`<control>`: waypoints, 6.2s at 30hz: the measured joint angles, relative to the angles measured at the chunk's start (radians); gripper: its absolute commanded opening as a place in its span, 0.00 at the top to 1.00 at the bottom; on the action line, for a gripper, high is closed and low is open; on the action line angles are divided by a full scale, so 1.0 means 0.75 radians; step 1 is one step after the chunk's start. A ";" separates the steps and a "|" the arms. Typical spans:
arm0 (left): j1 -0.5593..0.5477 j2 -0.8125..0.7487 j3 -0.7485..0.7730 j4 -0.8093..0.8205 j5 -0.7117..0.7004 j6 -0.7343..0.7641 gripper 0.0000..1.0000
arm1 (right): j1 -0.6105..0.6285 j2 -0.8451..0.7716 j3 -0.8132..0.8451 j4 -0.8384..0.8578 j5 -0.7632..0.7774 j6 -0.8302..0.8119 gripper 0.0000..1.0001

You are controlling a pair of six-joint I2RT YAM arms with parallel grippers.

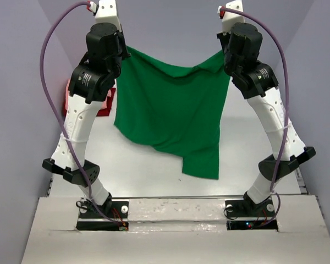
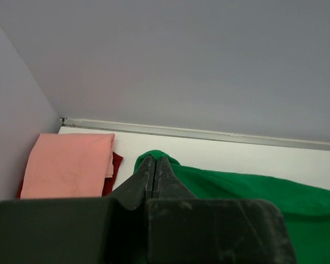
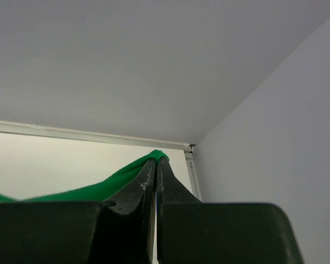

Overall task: Fold and stack the t-shirts
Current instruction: Flatten out the tshirt, then fold the flattened tshirt in 1/3 of the way

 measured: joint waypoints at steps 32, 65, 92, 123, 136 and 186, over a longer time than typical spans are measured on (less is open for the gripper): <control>-0.180 -0.406 -0.136 0.011 -0.236 0.031 1.00 | 0.323 -0.413 -0.174 0.125 0.299 -0.161 1.00; 0.186 -0.248 -0.301 0.181 0.327 -0.099 1.00 | -0.176 -0.190 0.024 -0.178 -0.330 0.322 1.00; 0.179 -0.832 -1.715 0.244 0.491 -0.398 1.00 | -0.140 -0.836 -1.170 -0.612 -0.632 1.112 1.00; 0.143 -1.088 -1.929 -0.095 0.518 -0.546 1.00 | -0.095 -0.986 -1.342 -1.002 -0.663 1.399 1.00; 0.143 -0.876 -1.809 -0.013 0.496 -0.539 1.00 | -0.095 -0.689 -1.329 -0.823 -0.550 1.380 1.00; 0.226 -0.817 -1.868 -0.041 0.338 -0.745 1.00 | -0.623 -0.407 -1.253 -0.636 -0.450 1.165 1.00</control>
